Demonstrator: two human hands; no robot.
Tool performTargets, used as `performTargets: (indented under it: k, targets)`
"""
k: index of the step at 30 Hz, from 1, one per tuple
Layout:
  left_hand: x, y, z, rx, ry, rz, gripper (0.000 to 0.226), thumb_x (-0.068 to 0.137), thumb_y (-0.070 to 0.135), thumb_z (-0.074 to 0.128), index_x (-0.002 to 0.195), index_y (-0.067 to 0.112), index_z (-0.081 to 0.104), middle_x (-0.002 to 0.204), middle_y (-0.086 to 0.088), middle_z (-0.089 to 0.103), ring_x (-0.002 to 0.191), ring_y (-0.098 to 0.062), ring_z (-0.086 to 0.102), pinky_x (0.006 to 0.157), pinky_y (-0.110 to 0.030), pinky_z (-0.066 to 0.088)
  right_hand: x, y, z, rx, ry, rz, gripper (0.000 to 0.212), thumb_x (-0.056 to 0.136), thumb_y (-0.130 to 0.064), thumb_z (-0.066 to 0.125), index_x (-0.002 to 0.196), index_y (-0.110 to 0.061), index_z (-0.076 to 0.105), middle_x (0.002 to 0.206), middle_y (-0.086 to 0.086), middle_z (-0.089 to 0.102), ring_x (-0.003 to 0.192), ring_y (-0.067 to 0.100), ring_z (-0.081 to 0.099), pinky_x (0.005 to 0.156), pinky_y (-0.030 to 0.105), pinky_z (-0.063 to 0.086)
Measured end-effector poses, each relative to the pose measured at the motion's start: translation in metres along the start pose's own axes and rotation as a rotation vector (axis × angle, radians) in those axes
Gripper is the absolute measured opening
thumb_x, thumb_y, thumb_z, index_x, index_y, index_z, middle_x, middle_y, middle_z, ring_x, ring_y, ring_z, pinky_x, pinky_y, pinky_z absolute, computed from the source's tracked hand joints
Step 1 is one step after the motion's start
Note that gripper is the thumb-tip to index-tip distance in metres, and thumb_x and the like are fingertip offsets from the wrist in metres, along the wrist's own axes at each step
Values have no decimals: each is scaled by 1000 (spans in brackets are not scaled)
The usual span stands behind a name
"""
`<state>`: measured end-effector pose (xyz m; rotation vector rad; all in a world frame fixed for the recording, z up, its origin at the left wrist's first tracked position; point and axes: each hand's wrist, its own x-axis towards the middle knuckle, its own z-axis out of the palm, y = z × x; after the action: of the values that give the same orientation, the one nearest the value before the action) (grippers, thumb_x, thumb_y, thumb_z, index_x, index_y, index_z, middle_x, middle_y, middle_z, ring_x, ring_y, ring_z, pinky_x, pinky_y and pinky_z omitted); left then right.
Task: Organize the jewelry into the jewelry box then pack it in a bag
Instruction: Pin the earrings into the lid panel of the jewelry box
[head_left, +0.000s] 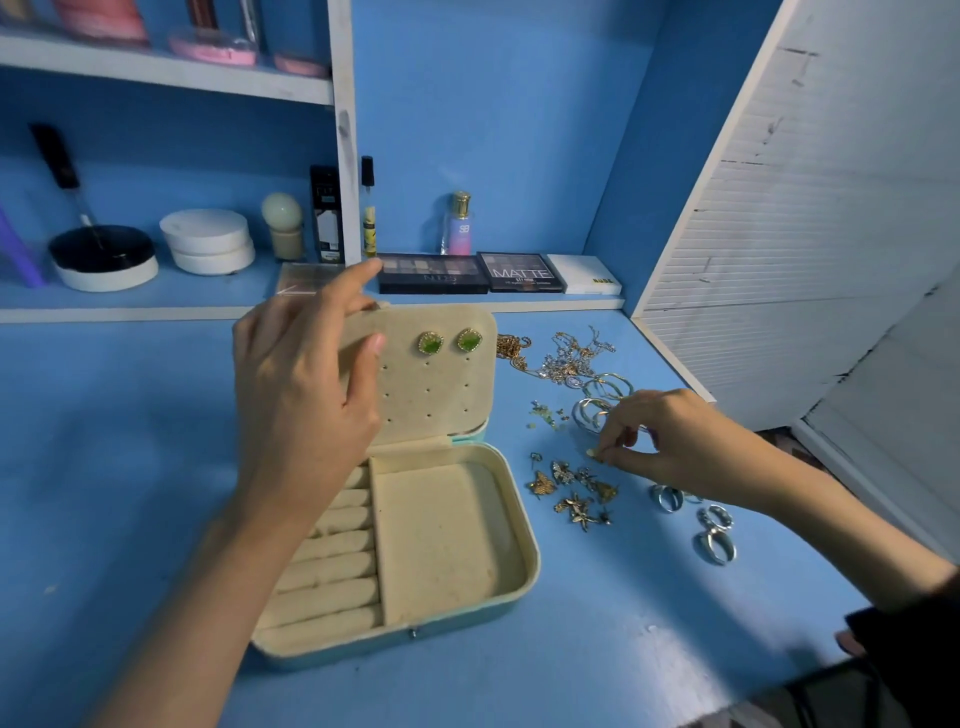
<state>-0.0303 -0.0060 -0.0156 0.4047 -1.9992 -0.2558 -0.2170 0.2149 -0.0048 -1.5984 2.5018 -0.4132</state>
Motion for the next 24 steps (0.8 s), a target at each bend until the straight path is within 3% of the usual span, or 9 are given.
performTargets:
  k: [3,10,16,19,24]
  targets:
    - [0,0,0,1,8,9,42,84,5,61,126,6,55,100,-6,68,94,-21,48,91,-35,31,0,-12,-6,150,72,17,10,80,-4,67,77,-14,66,75,-8,68,66,-3,57,60,8,41]
    - [0,-5,-2,-48,4,11,34,84,9,63,119,6,62,100,-6,69,92,-20,51,89,-33,36,9,-41,-4,346,138,-91,11,81,-8,71,85,-17,72,80,-2,66,71,13,61,74,25,51]
    - [1,-6,-3,-63,5,6,35,85,4,59,119,8,62,100,-3,69,92,-17,51,93,-18,28,27,-73,8,212,250,-335,15,80,-2,66,87,-14,72,78,-9,63,71,5,57,69,10,45]
    - [0,-6,-3,-63,17,16,36,84,-1,57,118,7,63,99,-2,69,90,-19,50,90,-23,30,37,-90,14,191,334,-399,10,78,-7,66,83,-13,71,72,-4,63,66,5,52,66,6,41]
    - [0,-7,-3,-64,13,17,38,83,-2,57,120,8,62,97,-1,69,90,-17,50,90,-22,31,51,-115,19,197,466,-413,15,81,-27,63,82,-16,73,61,-8,55,59,5,45,56,22,44]
